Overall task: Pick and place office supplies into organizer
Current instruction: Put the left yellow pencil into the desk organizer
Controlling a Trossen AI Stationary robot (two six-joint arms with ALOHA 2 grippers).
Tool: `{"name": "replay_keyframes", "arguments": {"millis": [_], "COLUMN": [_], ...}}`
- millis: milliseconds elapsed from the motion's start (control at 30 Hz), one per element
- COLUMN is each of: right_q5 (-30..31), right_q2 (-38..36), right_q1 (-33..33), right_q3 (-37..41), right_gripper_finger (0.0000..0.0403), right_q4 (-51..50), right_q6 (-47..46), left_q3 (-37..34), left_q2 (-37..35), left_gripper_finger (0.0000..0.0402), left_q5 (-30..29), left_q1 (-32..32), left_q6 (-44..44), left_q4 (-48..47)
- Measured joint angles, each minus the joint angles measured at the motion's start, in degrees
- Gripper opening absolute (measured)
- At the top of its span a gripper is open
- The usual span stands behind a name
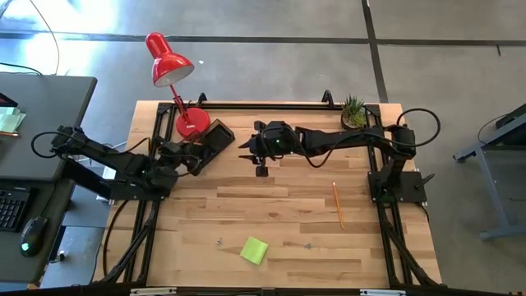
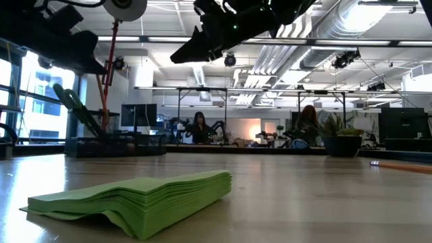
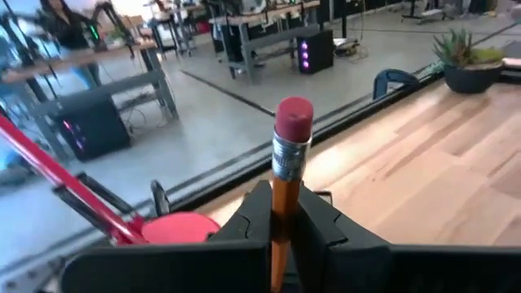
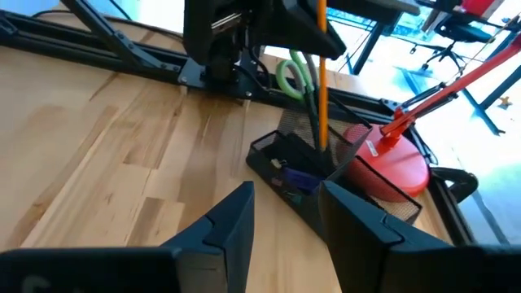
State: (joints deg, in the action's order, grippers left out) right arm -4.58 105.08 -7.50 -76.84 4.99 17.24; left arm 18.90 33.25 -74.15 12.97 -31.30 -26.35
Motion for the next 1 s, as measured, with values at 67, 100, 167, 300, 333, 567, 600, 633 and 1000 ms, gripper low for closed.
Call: {"name": "replay_keyframes", "arguments": {"millis": [67, 100, 167, 300, 333, 567, 600, 633, 1000], "right_q5": [-0.02, -0.03, -0.07, -0.09, -0.1, -0.33, -0.71, -1.39, -5.16], "right_q2": [0.0, 0.0, 0.0, 0.0, 0.0, 0.0, 0.0, 0.0, 0.0], "right_q1": [-0.19, -0.33, -0.57, -1.05, -1.12, -1.12, -1.12, -1.12, -0.93], "right_q3": [0.0, 0.0, 0.0, 0.0, 0.0, 0.0, 0.0, 0.0, 0.0], "right_gripper_finger": [0.0134, 0.0133, 0.0133, 0.0133, 0.0133, 0.0133, 0.0133, 0.0133, 0.0133], "right_q4": [0.05, 0.04, 0.06, 0.52, 0.55, 0.55, 0.55, 0.51, -4.28], "right_q6": [1.07, 1.3, 1.35, 1.46, 1.44, 0.81, 0.76, 0.52, -6.98], "left_q3": [0.91, 1.68, 3.36, 6.48, 7.36, 15.06, 15.98, 16.69, 17.97], "left_q2": [-1.4, -2.17, -3.33, -4.7, -4.72, -4.77, -4.81, -4.99, -15.23], "left_gripper_finger": [0.0004, 0.0004, 0.0005, 0.0005, 0.0005, 0.0005, 0.0005, 0.0005, 0.0003], "left_q5": [4.43, 7.01, 12.51, 25.0, 26.18, 38.55, 37.85, 37.01, 27.71], "left_q1": [-0.94, -1.25, -1.74, -1.72, -1.7, -1.67, -1.72, -1.72, -1.76], "left_q6": [0.57, 1.92, 5.84, 14.1, 14.33, 18.92, 19.0, 19.16, 22.23], "left_q4": [-0.92, -0.69, 1.34, 3.72, 3.25, -2.85, -3.7, -5.03, -10.21]}}
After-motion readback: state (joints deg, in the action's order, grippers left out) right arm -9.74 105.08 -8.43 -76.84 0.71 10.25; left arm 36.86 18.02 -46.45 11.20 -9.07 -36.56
